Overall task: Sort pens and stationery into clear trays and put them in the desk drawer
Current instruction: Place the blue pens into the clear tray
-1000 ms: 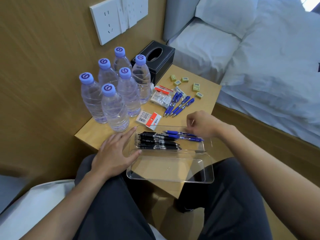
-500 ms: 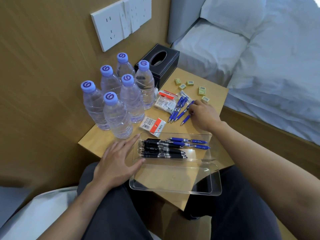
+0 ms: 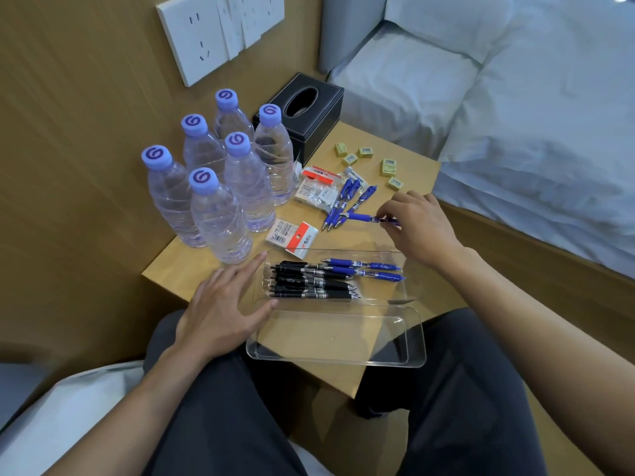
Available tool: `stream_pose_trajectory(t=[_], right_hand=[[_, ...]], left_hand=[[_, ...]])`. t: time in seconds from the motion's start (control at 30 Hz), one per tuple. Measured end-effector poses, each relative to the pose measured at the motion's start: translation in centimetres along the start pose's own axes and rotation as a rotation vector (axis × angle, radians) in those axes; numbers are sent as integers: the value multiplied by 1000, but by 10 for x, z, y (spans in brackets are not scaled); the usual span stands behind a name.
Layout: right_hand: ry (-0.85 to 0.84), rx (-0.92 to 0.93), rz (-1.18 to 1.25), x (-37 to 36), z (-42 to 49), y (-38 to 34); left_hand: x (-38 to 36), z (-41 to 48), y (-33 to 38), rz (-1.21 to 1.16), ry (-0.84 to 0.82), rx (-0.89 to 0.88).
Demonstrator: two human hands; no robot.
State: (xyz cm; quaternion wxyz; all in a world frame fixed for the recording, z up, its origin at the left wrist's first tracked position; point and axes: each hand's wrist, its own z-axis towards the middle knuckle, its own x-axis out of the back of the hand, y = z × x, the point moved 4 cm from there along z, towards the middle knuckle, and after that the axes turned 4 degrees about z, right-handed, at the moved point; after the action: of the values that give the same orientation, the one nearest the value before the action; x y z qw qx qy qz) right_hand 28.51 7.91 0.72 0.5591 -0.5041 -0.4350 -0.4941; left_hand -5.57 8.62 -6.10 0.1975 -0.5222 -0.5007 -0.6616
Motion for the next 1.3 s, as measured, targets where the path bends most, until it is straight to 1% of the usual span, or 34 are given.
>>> stream_pose_trajectory(t=[0.1, 0.2, 0.33, 0.47, 0.57, 0.67, 0.83, 1.03, 1.17, 1.3], right_hand=[[14, 41, 44, 14, -23, -17], [-47, 85, 76, 13, -40, -33], [-162, 115, 25, -5, -54, -45], [-276, 93, -53, -20, -58, -47], [-317, 81, -99, -26, -58, -47], [-353, 77, -94, -28, -54, -47], [-333, 11, -12, -18, -26, -44], [-239, -93, 136, -14, 24, -35], [-181, -104, 107, -23, 53, -24], [-216, -105, 54, -36, 68, -14]], left_hand=[[0, 0, 1, 7, -1, 5], [-1, -1, 2, 5, 0, 13], [0, -3, 3, -5, 9, 10], [1, -5, 4, -13, 13, 7], [2, -4, 5, -22, 20, 6], [2, -4, 4, -21, 21, 6], [2, -4, 3, -23, 7, 12], [2, -3, 3, -22, 6, 13], [3, -3, 4, -28, 8, 15], [4, -5, 8, -20, 9, -12]])
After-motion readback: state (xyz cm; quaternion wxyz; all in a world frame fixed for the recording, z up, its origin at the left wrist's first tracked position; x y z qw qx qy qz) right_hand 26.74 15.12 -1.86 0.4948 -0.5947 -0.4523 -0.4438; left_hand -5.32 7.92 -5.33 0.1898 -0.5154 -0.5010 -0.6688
